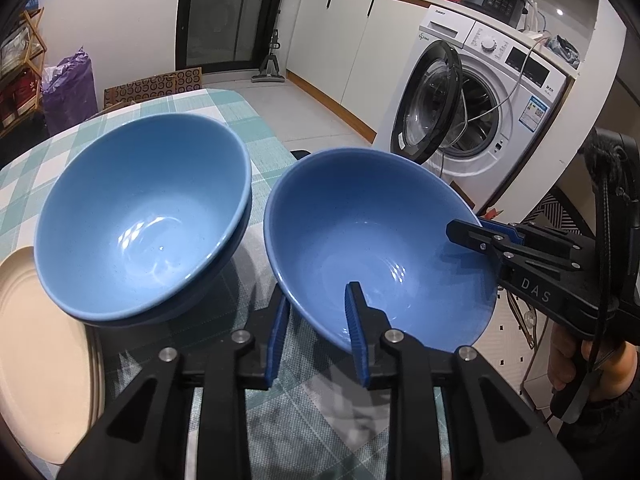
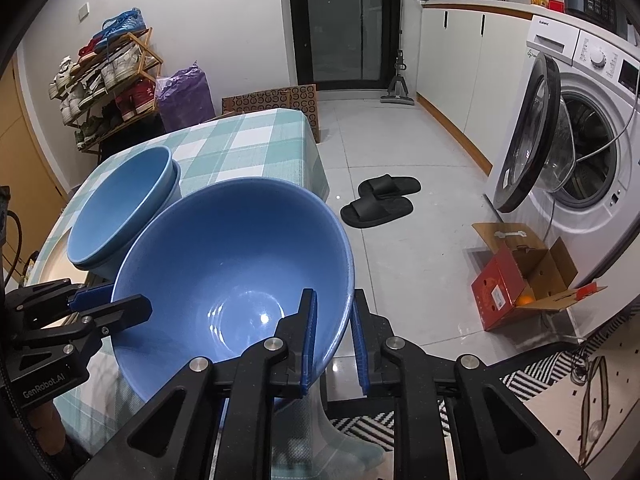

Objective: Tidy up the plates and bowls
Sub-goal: 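Lift the darker blue bowl with both grippers and carry it over the bowl stack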

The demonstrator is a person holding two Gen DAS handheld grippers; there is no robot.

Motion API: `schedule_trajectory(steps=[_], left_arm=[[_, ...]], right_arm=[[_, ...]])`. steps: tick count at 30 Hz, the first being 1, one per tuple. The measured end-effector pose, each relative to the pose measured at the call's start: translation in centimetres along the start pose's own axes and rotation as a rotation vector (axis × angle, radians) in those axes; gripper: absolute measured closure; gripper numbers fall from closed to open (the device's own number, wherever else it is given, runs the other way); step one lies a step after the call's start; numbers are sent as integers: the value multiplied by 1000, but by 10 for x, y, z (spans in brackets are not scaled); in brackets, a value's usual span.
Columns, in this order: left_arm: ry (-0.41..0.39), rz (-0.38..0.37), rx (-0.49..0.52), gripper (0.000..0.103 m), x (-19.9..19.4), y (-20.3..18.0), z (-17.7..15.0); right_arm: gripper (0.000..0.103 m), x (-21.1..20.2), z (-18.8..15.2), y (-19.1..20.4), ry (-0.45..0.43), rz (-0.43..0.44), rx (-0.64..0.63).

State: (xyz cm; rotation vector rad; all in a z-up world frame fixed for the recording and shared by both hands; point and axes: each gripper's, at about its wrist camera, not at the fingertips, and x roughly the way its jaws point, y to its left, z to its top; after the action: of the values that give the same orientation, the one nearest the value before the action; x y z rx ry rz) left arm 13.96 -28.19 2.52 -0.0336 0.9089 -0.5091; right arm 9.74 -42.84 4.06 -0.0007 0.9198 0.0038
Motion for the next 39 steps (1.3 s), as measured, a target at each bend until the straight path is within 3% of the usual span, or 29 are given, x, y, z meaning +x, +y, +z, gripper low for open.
schedule_trajectory(steps=[16, 39], left_arm=[[-44, -4, 27, 76, -24, -4, 4], [-153, 18, 43, 76, -79, 4, 21]], right_arm=[[86, -33, 4, 11, -45, -32, -23], [86, -95, 30, 44, -176, -47, -67]])
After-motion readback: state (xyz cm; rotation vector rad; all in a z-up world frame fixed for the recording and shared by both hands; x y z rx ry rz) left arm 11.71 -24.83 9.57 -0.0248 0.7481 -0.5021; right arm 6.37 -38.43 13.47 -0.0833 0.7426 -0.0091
